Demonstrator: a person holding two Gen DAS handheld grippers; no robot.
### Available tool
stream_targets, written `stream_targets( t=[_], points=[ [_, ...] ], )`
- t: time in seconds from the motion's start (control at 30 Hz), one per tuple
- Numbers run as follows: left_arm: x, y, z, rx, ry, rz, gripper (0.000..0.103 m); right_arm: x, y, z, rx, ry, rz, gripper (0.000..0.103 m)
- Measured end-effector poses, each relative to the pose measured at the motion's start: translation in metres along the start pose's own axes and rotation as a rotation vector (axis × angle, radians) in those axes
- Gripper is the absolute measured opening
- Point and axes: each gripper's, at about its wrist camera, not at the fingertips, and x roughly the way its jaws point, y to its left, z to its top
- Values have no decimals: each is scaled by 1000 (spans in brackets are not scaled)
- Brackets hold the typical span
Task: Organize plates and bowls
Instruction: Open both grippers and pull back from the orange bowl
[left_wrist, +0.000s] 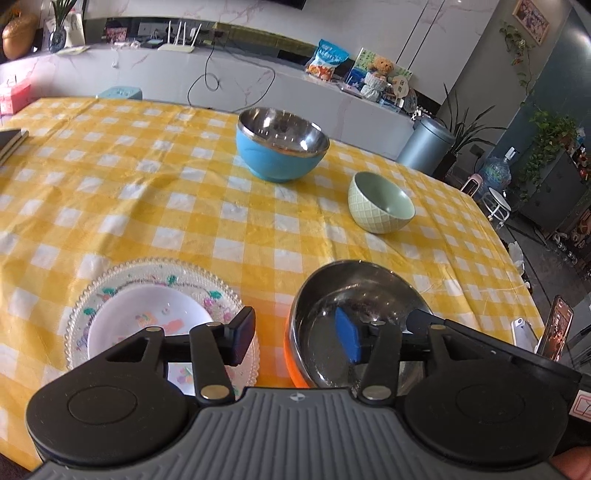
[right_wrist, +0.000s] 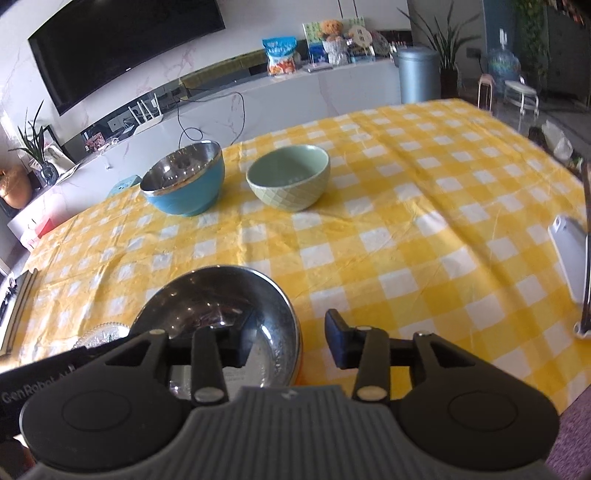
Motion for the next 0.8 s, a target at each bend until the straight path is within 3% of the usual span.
stream_targets(
  t=[0.27, 0.57, 0.8],
  points=[
    [-12, 1, 21, 57, -70, 2, 58, -9, 13, 12, -90, -83, 25, 42],
    [-9, 8, 55, 82, -84, -7, 63, -4, 27, 39, -117, -80, 122, 47],
    [4, 10, 90, 72, -84, -17, 63, 14, 36, 70, -108, -55, 149, 49]
  ],
)
